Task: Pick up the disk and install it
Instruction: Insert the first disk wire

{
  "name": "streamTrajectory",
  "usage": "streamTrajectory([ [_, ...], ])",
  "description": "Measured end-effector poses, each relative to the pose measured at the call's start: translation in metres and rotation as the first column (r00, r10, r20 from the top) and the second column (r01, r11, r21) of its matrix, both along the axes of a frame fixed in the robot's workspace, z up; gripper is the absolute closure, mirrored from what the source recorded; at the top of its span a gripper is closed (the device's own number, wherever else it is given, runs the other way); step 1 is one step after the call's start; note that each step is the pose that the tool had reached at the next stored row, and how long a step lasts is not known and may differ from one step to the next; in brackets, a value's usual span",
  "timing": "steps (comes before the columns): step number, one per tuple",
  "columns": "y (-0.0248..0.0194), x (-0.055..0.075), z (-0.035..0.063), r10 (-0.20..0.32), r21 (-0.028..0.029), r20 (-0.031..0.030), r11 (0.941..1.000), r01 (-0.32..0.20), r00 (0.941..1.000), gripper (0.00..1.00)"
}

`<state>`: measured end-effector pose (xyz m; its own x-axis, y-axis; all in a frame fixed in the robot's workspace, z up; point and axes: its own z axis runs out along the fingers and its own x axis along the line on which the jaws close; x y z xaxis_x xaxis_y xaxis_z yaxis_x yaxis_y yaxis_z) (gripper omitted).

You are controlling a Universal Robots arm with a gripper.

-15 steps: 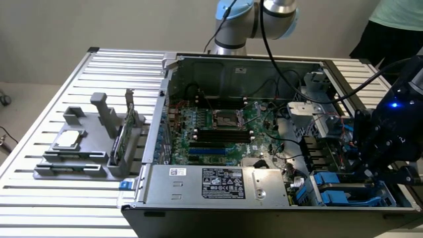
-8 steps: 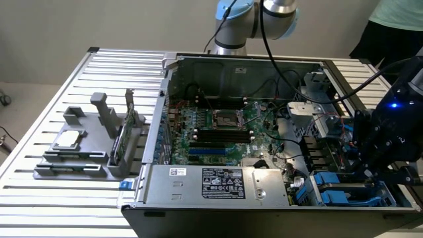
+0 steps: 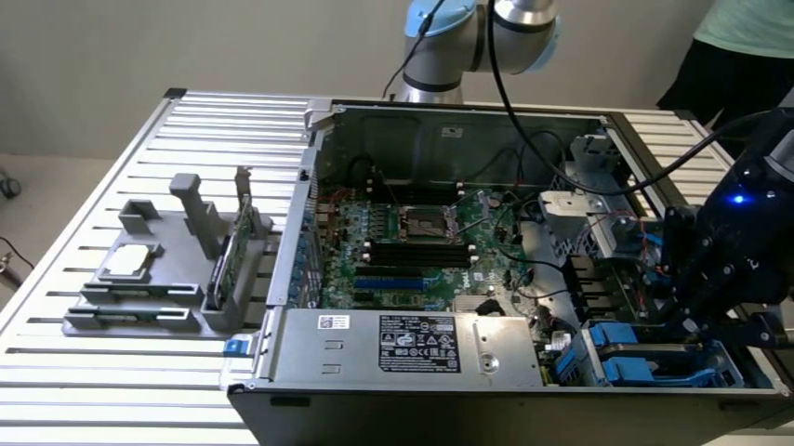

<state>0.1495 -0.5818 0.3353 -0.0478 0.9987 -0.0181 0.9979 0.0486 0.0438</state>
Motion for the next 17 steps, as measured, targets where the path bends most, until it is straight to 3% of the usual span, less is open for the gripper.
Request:
streamTrajectory([
  [17,0.0000,0.0001,-0.0033,0.012,0.0004,0.0004,0.9999,-0.012,0.9999,0.82],
])
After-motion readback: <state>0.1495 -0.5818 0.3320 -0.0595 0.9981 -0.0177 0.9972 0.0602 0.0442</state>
